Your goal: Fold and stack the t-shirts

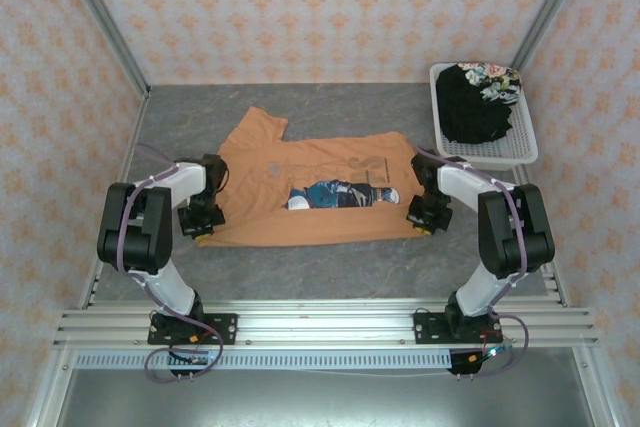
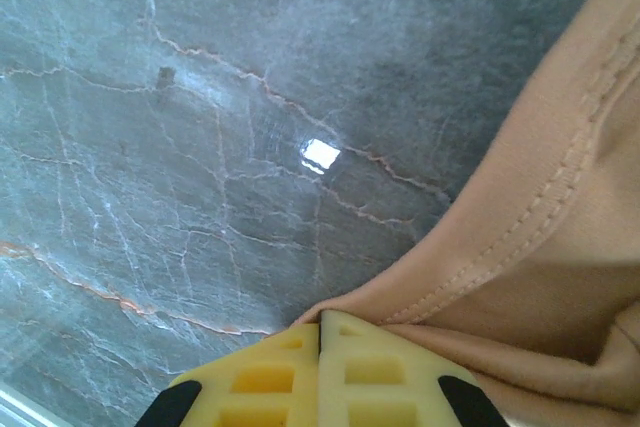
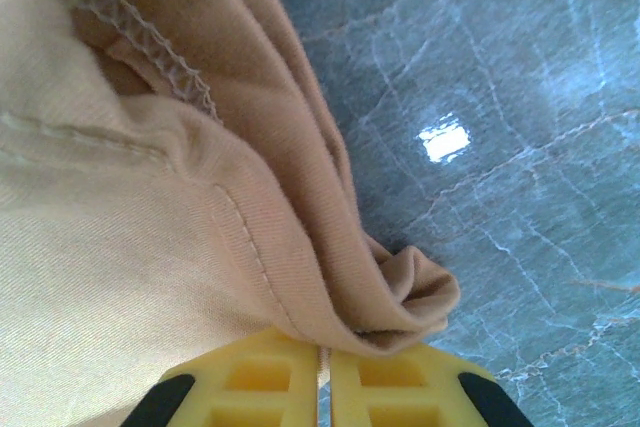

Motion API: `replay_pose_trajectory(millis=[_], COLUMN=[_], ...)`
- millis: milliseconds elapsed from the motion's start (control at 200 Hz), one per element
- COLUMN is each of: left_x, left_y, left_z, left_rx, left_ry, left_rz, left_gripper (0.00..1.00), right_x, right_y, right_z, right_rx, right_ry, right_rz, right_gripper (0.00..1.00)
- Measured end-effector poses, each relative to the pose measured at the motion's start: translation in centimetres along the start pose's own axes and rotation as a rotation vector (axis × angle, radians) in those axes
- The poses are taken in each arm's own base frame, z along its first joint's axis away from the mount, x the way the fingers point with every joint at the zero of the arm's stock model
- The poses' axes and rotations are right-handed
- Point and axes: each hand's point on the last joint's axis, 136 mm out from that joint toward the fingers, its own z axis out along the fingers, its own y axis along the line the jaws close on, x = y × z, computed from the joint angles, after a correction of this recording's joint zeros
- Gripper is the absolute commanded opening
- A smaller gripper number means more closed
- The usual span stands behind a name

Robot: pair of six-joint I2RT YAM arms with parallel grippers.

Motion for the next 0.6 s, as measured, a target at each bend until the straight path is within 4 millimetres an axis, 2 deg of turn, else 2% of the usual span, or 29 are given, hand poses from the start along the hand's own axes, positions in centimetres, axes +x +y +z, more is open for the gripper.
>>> replay_pose_trajectory(millis=[70, 170, 265, 375, 510, 600], left_x=[0.0, 0.2, -0.1, -0.9, -2.2, -2.2], left_y=[0.0, 0.1, 0.0, -0.4, -2.0, -3.8], left_z=[0.0, -0.3, -1.3, -4.5, -9.4, -11.0], left_rx=[-0.005, -0.012, -0.018, 0.018, 0.12, 0.182], left_ry=[0.001, 0.007, -0.014, -0.095, -0.222, -0.246], left_rz=[0.004, 0.01, -0.002, -0.033, -0.091, -0.106], left_gripper=[0.0, 0.19, 0.25, 0.33, 0.33, 0.32], right_x=[0.0, 0.0, -0.1, -0.3, -1.0, -1.3], right_y=[0.0, 0.1, 0.3, 0.8, 1.9, 2.6], right_z=[0.0, -0.1, -0.7, -2.7, -6.0, -7.1], right_rx=[-0.002, -0.014, -0.037, -0.092, -0.182, -0.223], right_ry=[0.002, 0.004, -0.013, -0.064, -0.137, -0.154], right_rz=[0.0, 0.006, 0.003, -0.006, -0.012, -0.017], right_gripper=[0.11, 0.14, 0.2, 0.24, 0.25, 0.25])
